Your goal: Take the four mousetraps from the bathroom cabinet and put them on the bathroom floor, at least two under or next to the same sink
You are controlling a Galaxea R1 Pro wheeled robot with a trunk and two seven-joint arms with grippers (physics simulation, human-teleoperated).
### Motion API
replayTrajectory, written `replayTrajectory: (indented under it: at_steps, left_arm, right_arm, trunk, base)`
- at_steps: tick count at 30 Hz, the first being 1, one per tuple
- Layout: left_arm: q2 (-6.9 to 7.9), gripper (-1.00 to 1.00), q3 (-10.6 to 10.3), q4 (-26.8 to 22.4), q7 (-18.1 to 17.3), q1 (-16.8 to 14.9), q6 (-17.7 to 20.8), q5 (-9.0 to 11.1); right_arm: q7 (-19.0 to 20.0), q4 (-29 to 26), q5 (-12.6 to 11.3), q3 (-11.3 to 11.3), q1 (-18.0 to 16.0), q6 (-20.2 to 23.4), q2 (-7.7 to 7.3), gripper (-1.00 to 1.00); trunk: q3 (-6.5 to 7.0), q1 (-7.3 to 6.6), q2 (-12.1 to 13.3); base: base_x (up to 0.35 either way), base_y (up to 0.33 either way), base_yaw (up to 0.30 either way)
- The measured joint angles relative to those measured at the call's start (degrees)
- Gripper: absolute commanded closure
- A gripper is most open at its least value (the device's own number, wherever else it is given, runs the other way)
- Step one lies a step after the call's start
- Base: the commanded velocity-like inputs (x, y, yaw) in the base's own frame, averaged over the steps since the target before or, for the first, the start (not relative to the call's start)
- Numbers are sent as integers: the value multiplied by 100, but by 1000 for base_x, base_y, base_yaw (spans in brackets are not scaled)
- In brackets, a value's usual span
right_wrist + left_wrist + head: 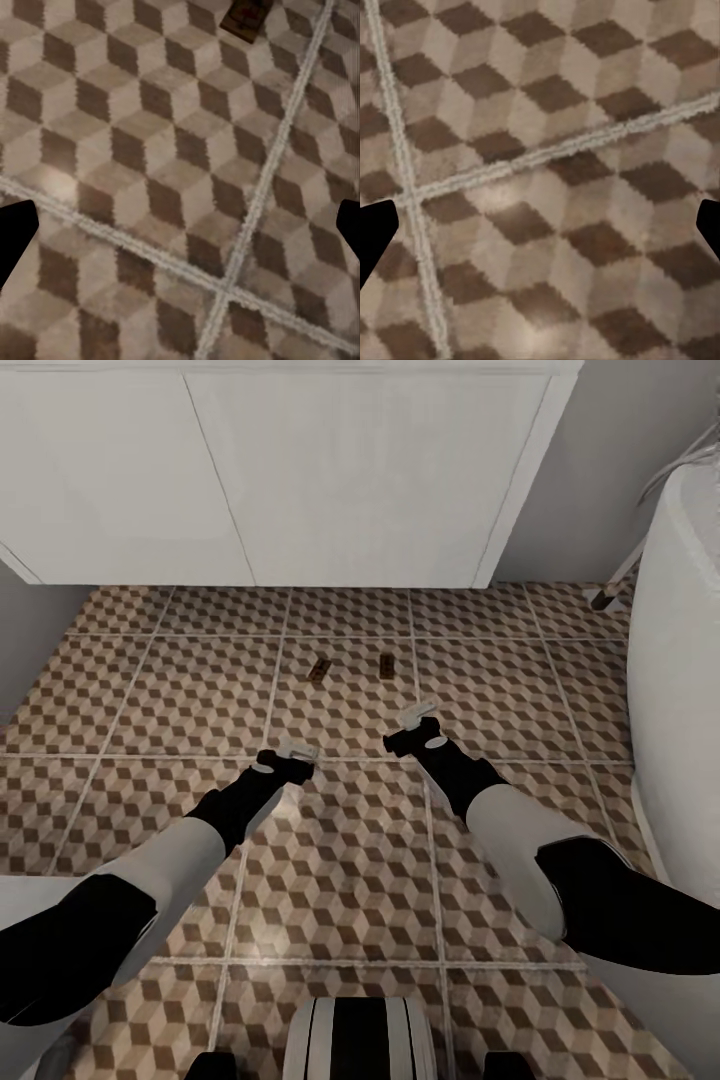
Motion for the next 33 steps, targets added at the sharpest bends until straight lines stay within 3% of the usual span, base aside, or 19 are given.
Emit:
replayTrajectory:
  at_steps: [13,21,33]
  left_arm:
    - [130,-100,0,0,-12,262,-12,1]
    - [156,-100,0,5,-17,516,-51,2]
    - [238,-100,1,195,-16,766,-424,10]
  right_arm:
    - [14,139,2,0,13,-169,0,-100]
    - [15,584,21,-8,27,-487,0,-100]
    - [16,968,25,-5,44,-811,-202,-100]
  trunk:
    - [288,-33,17]
    - [465,-54,28]
    - [731,-85,44]
  base:
    - [0,0,0]
    - [0,0,0]
    - [0,0,0]
